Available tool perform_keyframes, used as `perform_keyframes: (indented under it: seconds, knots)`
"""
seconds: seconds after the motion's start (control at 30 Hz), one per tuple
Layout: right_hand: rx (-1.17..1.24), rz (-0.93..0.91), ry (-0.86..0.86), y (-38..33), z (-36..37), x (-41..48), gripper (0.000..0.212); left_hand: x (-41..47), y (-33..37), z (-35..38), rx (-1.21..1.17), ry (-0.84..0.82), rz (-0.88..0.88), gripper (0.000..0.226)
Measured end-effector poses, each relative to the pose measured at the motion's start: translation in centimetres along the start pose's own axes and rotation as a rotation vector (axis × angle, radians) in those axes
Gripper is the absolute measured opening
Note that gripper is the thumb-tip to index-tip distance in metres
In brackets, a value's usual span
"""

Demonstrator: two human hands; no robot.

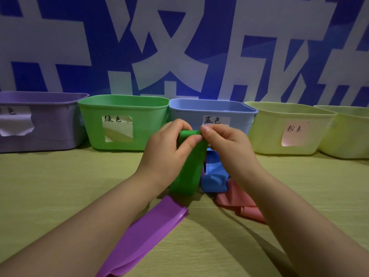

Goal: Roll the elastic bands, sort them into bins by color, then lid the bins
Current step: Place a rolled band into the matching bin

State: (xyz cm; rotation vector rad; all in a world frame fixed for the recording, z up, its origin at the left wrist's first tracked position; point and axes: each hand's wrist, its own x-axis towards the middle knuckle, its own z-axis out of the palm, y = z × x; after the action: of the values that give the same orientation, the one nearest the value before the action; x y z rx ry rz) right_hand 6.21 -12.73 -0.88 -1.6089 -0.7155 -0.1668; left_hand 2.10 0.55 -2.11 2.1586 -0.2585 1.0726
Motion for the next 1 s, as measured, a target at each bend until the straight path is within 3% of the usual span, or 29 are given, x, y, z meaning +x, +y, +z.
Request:
perform_keyframes:
  seconds: [0.13,0.23,0.47,0.73,0.83,1.0]
  knots:
    - [-0.01,-0.011,-0.015,0.17,0.0,0.0,0.017,0.12,-0.16,0.11,0.03,0.014,0.017,0.01]
    - [0.04,-0.016,-0.054,0.27,0.21,0.04,0.01,0.19,-0.31,0.13,-0.059,0.015,-0.067,0.009]
    - [0.082,-0.015,-0.052,0.07,0.15,0.1,0.033,0.37,-0.22,-0.14,-0.138,0.043,-0.125,0.02]
    - [0.033,0.004,0.008,0.05,0.11,0.09,0.024,0.3,-0.15,-0.08,-0.163,0.057,-0.126,0.018]
    - [0.173,0.088,-0.041,-0.18,0.1,0.11,0.013,0.5,-0.19,-0.26,-0.181,0.095,-0.145,0.018]
    - [0.232,0.14,-0.119,-0.49,0.07,0.07,0.017,0.46,-0.21,-0.12,-0.208,0.08,-0.148,0.019]
